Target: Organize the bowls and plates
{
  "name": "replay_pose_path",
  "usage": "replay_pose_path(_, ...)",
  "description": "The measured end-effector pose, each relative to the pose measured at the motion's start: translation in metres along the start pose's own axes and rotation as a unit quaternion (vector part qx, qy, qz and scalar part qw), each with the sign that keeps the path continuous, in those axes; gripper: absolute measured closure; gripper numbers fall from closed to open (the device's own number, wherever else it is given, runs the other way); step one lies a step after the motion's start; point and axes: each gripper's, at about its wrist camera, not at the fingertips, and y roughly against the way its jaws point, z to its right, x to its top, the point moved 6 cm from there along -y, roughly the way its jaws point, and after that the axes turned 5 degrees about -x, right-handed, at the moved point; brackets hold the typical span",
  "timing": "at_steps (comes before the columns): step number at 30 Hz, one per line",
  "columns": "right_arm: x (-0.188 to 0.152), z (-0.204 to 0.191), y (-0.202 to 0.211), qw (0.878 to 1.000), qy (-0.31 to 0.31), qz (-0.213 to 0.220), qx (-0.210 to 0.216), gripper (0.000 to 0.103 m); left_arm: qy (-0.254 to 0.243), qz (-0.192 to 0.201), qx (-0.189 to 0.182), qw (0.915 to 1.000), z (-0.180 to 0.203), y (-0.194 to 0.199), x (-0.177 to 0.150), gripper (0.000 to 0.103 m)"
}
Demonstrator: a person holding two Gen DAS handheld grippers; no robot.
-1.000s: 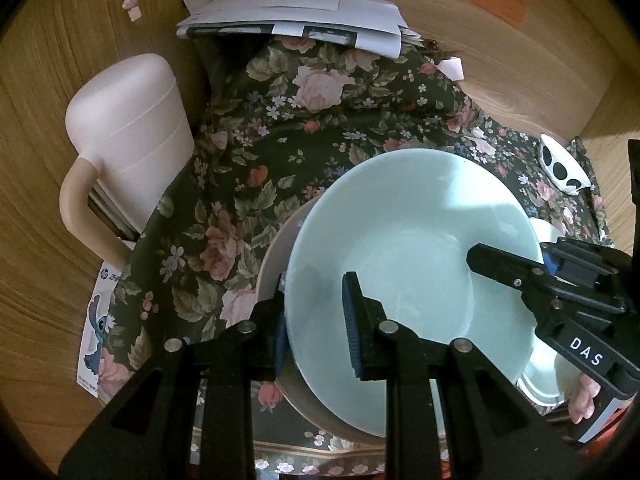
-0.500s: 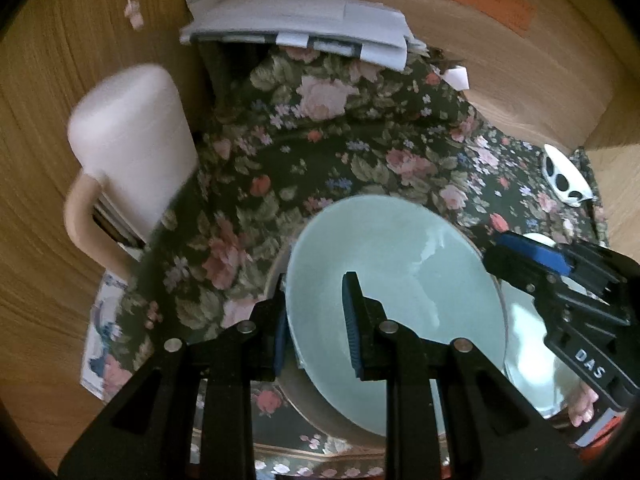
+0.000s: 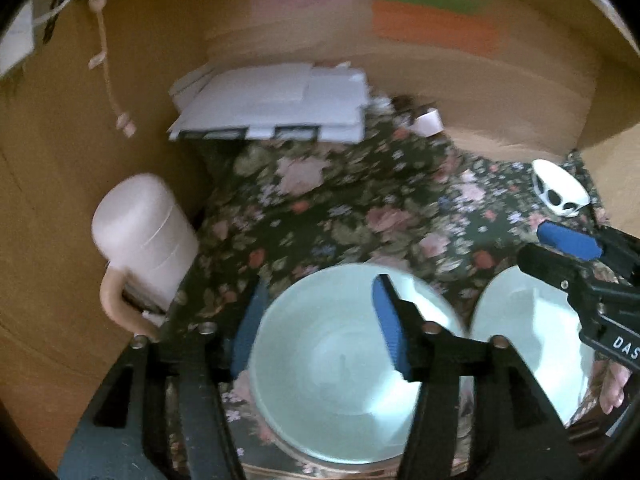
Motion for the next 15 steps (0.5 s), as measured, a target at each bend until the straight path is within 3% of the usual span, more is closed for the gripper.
replay_pose_path(4, 0.006, 0.034, 0.018, 0.999, -0.013, 0.022, -0.038, 0.049, -0.021, 0.019, -0.03, 0.9991, 0.033, 0.006, 0.01, 0.033)
replay_pose_path(8, 0.008, 0.07, 0.032, 0.996, -0.031, 0.035, -0.074, 0.036, -0.038, 0.029, -0.058, 0.9972, 0.066, 0.005, 0.021, 0.032)
replay_pose_path(10, 0.009, 0.089, 0.039, 0.994, -0.042, 0.043, -0.095, 0.034, -0.044, 0.029, -0.072, 0.996, 0.079, 0.001, 0.025, 0.022)
replay_pose_path(15, 0.008, 0.139, 0.053, 0.986, -0.066, 0.05, -0.144, 0.032, -0.052, 0.018, -0.093, 0.9941, 0.112, -0.02, 0.043, 0.022)
